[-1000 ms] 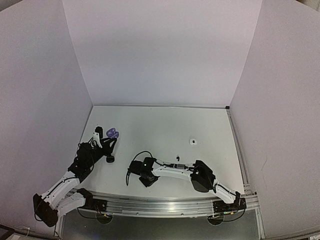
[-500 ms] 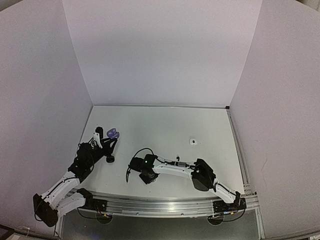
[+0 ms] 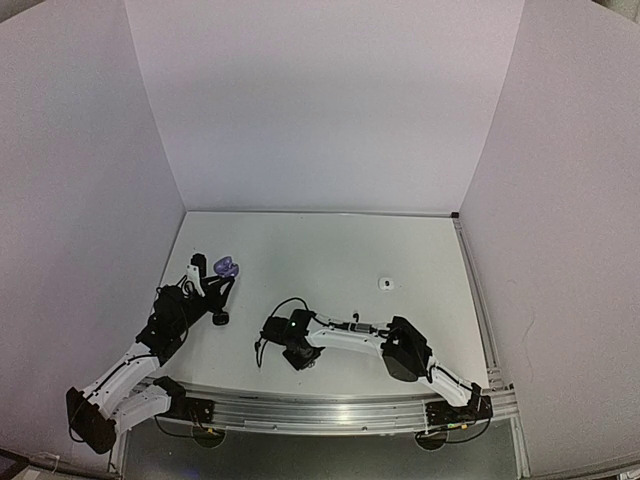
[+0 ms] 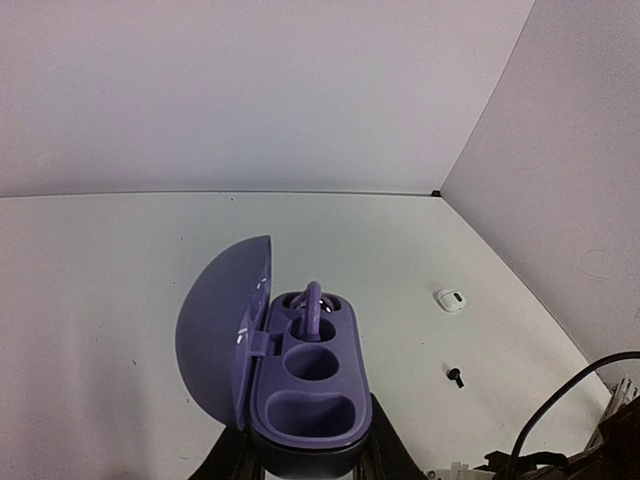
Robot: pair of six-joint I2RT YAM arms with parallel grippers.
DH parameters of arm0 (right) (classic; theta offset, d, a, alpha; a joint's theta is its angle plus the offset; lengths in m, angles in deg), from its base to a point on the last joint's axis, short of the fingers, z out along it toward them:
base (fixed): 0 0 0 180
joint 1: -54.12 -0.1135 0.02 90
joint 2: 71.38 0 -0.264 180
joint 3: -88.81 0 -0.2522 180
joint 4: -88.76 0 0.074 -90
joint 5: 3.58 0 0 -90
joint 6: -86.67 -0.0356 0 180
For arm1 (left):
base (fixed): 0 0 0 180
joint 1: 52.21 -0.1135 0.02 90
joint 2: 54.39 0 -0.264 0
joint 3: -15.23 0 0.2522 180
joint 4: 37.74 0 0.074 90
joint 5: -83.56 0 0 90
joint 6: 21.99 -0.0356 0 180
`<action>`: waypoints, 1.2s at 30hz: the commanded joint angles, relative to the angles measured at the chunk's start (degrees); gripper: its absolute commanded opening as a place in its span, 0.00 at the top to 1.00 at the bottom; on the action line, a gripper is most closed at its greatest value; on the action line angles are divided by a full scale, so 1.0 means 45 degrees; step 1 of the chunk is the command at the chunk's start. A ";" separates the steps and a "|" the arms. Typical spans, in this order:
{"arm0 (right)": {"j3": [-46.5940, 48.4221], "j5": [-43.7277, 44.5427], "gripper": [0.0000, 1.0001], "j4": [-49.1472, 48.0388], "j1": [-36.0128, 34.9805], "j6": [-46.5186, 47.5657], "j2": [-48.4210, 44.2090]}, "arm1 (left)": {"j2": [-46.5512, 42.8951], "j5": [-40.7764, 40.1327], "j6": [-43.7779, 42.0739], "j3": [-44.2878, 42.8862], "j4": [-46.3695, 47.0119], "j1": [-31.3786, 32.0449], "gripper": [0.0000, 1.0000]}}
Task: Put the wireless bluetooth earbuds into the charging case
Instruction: Move the left earbud to the center of the board.
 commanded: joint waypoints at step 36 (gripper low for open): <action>0.0016 -0.3909 0.74 0.1438 0.1215 0.4351 -0.0725 | -0.0190 0.0283 -0.0066 -0.0161 0.0247 -0.0063 1.00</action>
